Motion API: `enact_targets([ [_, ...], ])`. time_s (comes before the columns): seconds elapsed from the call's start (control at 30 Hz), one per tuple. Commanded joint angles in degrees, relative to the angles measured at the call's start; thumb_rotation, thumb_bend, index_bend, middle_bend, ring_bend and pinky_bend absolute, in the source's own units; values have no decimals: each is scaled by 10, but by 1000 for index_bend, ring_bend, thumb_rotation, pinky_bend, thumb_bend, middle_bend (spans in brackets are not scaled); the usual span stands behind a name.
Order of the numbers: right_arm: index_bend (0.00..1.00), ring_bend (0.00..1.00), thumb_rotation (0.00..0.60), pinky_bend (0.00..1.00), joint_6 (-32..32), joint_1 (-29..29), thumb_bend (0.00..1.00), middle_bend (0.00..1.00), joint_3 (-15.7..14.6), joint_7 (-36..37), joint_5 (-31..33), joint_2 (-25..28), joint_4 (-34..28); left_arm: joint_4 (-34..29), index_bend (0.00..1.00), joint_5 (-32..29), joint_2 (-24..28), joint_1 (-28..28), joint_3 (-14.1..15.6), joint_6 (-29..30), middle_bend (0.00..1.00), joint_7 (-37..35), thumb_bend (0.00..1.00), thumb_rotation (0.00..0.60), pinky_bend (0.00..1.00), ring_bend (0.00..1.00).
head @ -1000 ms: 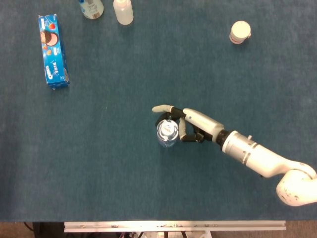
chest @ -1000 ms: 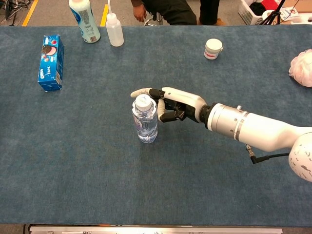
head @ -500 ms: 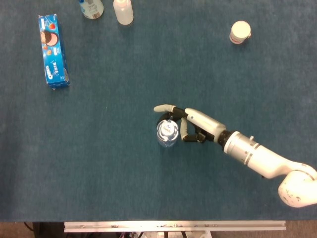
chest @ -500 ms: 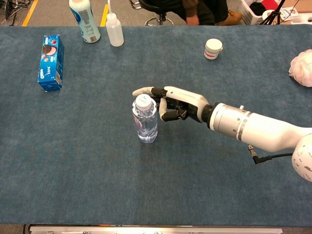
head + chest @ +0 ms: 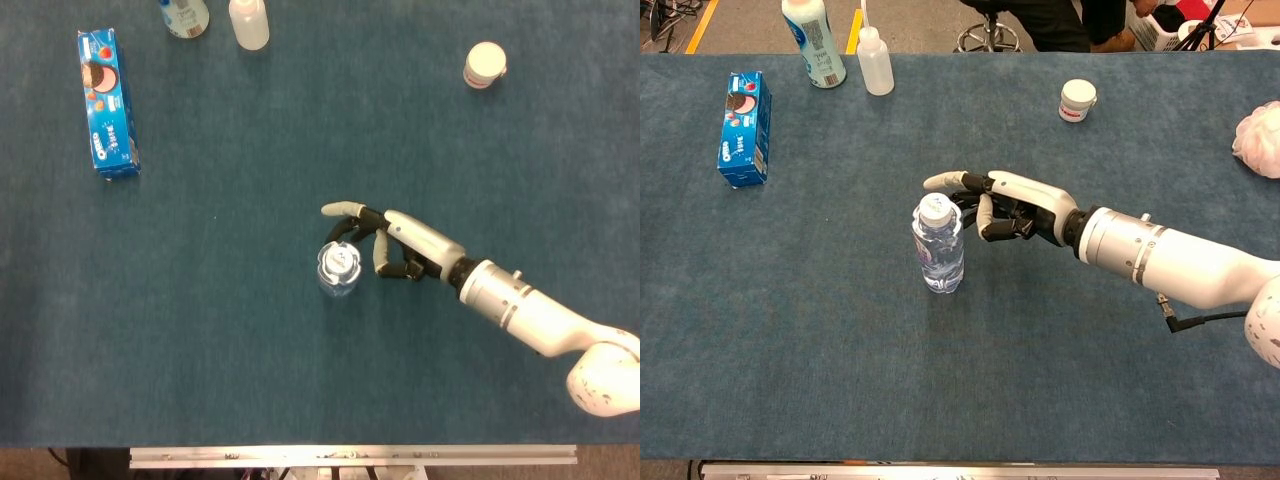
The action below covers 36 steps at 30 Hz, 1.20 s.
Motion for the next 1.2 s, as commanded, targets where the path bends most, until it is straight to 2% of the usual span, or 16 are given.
enact_targets([
  [0.03,148,181,600,222,-2,0,1000,298,-2,7,-3,-1,-2,-1,108,0,0,1,1,1,178,0,292,600,166,120],
  [0.5,148,181,600,222,-3,5,1000,298,-24,38,-35,9,-16,-2,108,4,2,5,3,6,178,-2,292,600,166,120],
  [0.7,148,181,600,222,22,-6,1000,298,-21,18,-28,24,-13,0,108,4,1,4,2,5,178,-3,293,600,166,120],
  [0.83,148,181,600,222,52,-22,997,297,-26,-16,-34,59,-24,2,108,4,0,3,1,5,178,-4,292,600,166,120],
  [0.9,148,182,600,222,70,-33,935,291,-32,-42,-39,84,-35,4,108,5,-1,2,1,4,178,-5,292,600,166,120],
  [0.93,148,182,600,222,85,-42,869,286,-36,-66,-39,103,-43,5,108,5,-2,1,1,3,178,-4,292,600,166,120],
  [1.0,144,183,600,222,112,-59,720,279,-39,-110,-35,131,-58,8,108,5,-4,-1,0,0,178,-4,292,600,166,120],
  [1.07,129,183,600,222,143,-81,471,271,-43,-172,-26,164,-78,11,108,5,-7,-5,-1,-5,178,-3,292,600,166,120],
  [1.13,116,183,600,222,172,-100,302,267,-45,-236,-13,197,-101,15,108,10,-12,-9,-3,-6,177,-8,292,600,166,120],
  [1.2,107,183,600,223,194,-116,212,264,-48,-288,-3,227,-123,19,108,14,-17,-13,-3,-10,175,-15,292,600,166,120],
])
